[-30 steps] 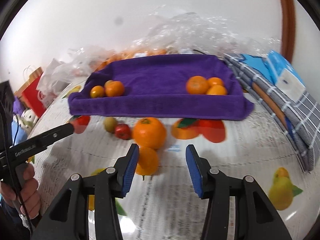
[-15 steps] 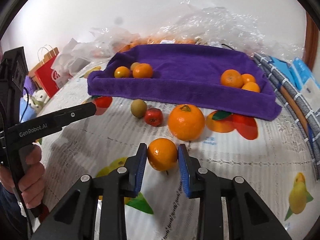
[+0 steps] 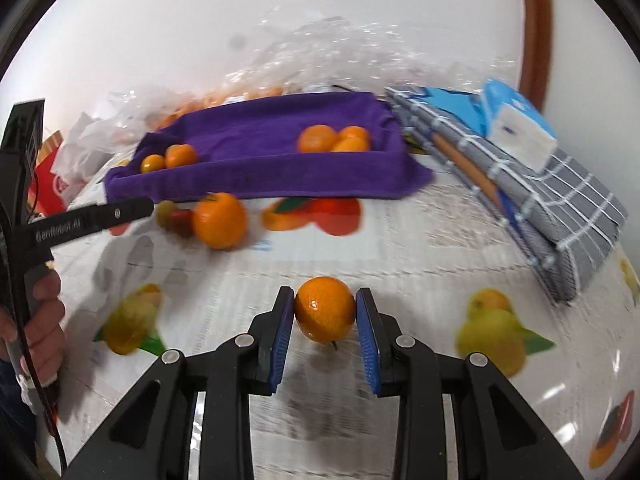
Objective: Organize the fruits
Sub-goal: 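Grasp an orange with the right tool while the left tool grasps a yellow-green fruit, then lower the held orange and yellow-green fruit onto the purple towel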
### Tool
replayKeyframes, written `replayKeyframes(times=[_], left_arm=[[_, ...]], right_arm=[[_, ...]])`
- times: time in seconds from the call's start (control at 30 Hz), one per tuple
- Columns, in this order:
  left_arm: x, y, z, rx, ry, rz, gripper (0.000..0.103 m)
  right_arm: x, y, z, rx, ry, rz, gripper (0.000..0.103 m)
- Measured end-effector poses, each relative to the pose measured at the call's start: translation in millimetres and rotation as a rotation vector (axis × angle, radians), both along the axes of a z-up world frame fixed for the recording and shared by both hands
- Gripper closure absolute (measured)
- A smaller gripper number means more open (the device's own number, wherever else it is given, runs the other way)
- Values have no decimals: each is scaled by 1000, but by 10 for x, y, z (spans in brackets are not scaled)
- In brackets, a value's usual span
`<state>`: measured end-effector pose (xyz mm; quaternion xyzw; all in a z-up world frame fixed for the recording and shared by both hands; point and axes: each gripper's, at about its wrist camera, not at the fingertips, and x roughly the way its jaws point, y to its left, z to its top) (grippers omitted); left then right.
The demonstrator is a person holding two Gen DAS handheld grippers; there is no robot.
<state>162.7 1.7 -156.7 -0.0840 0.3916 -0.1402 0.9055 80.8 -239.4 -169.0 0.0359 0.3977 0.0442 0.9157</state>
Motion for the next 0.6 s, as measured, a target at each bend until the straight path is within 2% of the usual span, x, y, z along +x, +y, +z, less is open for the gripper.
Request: replayKeyframes(times=[0.1, 0.27, 0.43, 0.6], left_arm=[[81, -34, -30, -22, 24, -3, 70], [157, -62, -119, -33, 61, -6, 80], [136, -56, -127, -52, 53, -8, 80], [-9, 152, -62, -157, -20, 27, 80]], right_arm=[[-39, -69, 22, 36, -25, -12, 72], [-17, -23, 14, 34, -25, 3, 72], [-10, -3, 2, 49, -21, 31, 72], [-62, -32, 33, 60, -52, 19, 72]])
